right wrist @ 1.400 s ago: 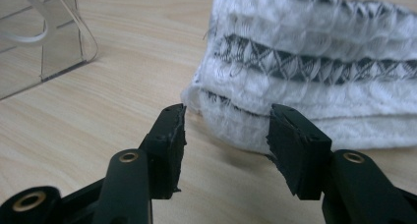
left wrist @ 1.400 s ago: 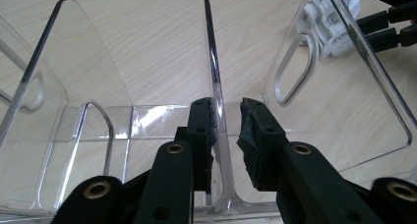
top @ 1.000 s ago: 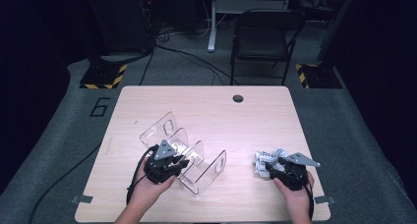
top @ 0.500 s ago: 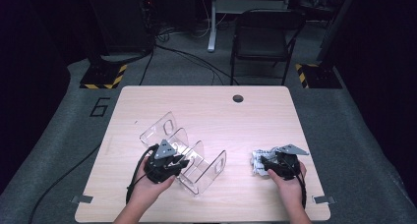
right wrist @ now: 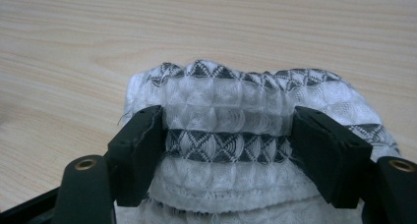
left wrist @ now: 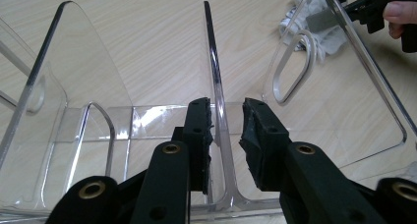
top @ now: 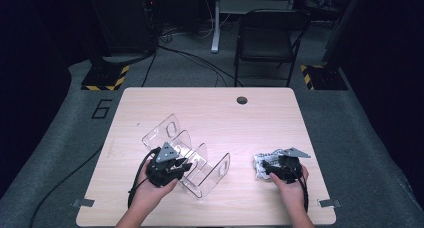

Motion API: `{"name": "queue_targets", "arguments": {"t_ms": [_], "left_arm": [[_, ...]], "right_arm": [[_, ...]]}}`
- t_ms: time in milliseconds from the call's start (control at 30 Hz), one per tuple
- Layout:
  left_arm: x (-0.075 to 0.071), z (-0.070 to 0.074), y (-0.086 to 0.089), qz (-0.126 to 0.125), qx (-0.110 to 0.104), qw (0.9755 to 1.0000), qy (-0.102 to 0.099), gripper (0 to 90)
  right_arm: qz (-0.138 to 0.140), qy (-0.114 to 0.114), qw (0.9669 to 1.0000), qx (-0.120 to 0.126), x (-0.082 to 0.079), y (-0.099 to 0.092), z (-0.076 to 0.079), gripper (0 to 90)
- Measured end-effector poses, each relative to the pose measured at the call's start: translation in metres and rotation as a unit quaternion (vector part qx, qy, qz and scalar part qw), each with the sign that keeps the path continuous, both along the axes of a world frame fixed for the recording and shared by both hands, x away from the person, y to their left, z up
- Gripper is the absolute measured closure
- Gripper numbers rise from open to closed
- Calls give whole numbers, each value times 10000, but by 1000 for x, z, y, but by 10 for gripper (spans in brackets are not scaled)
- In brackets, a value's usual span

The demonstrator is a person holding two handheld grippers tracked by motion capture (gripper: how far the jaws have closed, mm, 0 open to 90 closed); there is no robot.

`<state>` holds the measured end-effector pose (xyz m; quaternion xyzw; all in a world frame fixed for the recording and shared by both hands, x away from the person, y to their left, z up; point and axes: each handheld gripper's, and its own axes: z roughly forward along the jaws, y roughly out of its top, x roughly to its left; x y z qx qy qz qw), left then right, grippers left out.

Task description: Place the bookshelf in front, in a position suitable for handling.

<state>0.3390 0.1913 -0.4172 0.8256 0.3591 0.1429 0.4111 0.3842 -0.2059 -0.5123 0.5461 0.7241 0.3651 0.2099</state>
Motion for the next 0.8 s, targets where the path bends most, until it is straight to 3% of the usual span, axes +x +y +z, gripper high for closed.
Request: {"name": "queue_targets", "arguments": {"t_ms": [233, 300, 533, 633, 800], "left_arm": [[0, 0, 0, -17, -9, 10000, 9, 726], [0, 0, 0, -16, -19, 10000, 9, 727], [-1, 1, 0, -1, -34, 10000, -15, 726], [-1, 1, 0, 1, -26, 10000, -28, 721], [-1, 2, 0, 36, -19, 9999, -108, 720]], "right_arm": [[-28, -26, 10000, 25, -2, 2, -7, 280], [23, 58, 10000, -41, -2, 2, -6, 284], [-36, 37, 9999, -119, -3, 5, -8, 298], [-77, -104, 9999, -101, -6, 6, -11, 308], [-21, -106, 9998, -144, -8, 6, -11, 340]]}}
